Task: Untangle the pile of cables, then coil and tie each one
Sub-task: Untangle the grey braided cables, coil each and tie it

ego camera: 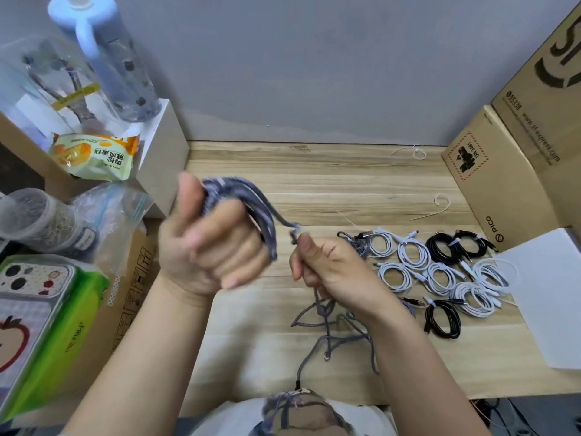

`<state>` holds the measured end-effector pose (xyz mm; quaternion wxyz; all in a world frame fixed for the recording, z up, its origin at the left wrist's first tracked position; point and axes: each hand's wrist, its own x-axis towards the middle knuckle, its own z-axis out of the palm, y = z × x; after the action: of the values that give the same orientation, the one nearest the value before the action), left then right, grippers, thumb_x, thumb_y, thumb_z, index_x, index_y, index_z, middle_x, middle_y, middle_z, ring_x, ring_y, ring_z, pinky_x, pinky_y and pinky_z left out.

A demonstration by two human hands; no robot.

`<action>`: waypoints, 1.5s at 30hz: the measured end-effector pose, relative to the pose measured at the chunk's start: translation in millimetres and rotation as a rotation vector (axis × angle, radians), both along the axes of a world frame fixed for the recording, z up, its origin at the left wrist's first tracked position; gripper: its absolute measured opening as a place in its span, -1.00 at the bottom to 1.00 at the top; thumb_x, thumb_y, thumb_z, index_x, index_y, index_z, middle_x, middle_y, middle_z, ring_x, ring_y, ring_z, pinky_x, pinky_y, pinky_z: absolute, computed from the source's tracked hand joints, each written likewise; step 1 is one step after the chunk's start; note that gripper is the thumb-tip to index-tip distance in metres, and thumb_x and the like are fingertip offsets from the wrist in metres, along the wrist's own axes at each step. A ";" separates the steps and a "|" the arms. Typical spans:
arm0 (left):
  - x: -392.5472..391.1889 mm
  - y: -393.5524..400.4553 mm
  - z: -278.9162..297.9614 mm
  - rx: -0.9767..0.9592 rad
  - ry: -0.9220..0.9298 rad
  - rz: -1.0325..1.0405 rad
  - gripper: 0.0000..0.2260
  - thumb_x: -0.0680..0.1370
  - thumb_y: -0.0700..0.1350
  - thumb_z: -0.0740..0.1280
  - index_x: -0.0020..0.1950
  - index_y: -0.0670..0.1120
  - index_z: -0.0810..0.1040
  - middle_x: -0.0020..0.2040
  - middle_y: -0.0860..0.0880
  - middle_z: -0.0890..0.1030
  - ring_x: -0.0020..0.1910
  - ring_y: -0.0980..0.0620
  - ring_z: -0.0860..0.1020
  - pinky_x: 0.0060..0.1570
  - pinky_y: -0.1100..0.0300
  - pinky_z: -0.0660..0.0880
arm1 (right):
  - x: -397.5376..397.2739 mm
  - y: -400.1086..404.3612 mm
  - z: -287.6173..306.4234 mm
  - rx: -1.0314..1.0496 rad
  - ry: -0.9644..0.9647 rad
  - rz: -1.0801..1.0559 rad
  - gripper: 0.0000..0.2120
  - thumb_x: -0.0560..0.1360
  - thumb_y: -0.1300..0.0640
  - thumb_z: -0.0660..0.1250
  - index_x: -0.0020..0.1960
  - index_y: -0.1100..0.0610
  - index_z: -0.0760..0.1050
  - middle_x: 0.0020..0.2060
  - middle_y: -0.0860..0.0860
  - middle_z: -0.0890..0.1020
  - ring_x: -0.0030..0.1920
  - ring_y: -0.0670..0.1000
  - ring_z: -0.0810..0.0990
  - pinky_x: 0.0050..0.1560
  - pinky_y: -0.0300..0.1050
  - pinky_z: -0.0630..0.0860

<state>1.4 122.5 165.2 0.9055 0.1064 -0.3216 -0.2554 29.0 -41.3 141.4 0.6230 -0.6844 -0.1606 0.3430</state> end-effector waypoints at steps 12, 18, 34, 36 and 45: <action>21.2 20.0 -9.2 0.307 0.518 1.006 -0.77 0.58 -0.10 0.18 -0.21 -0.11 0.52 -0.57 0.08 0.33 -0.59 0.15 0.32 -0.34 0.27 0.46 | -7.0 -8.1 -4.1 -0.102 0.075 0.238 -0.65 0.56 0.09 0.21 -0.39 0.12 0.39 -0.65 -0.12 0.30 -0.62 -0.15 0.28 -0.54 -0.31 0.32; 19.6 10.1 -31.5 1.137 0.289 1.186 -0.81 0.54 -0.06 0.15 -0.11 -0.12 0.49 -0.54 0.06 0.42 -0.50 0.10 0.39 -0.27 0.26 0.45 | -7.3 -9.3 6.3 -0.039 0.046 0.135 -0.87 0.52 0.28 0.30 -0.17 0.12 0.47 -0.50 0.06 0.25 -0.55 -0.16 0.17 -0.52 -0.33 0.08; -1.6 6.4 -25.2 1.318 0.071 0.543 -0.75 0.32 0.07 0.39 -0.47 -0.05 0.56 -0.58 -0.09 0.32 -0.63 0.09 0.25 -0.33 0.10 0.39 | 11.3 -17.5 5.7 0.100 0.002 -0.335 -0.86 0.38 0.24 0.39 -0.19 0.14 0.41 -0.55 -0.09 0.41 -0.64 -0.12 0.26 -0.60 -0.30 0.23; -1.4 5.7 -22.9 1.271 0.071 0.537 -0.76 0.34 0.03 0.38 -0.48 -0.06 0.55 -0.61 -0.06 0.31 -0.64 0.09 0.23 -0.37 0.19 0.43 | 10.6 -14.3 1.8 0.090 0.009 -0.383 -0.83 0.36 0.26 0.41 -0.22 0.14 0.42 -0.53 -0.04 0.41 -0.61 -0.11 0.31 -0.57 -0.29 0.31; -0.5 3.7 -31.8 1.314 0.043 0.084 -0.73 0.39 0.04 0.36 -0.46 -0.05 0.51 -0.64 0.03 0.25 -0.65 0.09 0.20 -0.41 0.24 0.43 | 12.8 -17.7 17.4 0.400 0.158 -0.440 -0.80 0.25 0.24 0.36 -0.15 0.14 0.41 -0.47 0.03 0.53 -0.68 -0.18 0.21 -0.65 -0.41 0.13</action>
<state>0.9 126.3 133.4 0.6675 0.6445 -0.0760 -0.3650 41.8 -59.1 158.7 0.8153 -0.5377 -0.0238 0.2136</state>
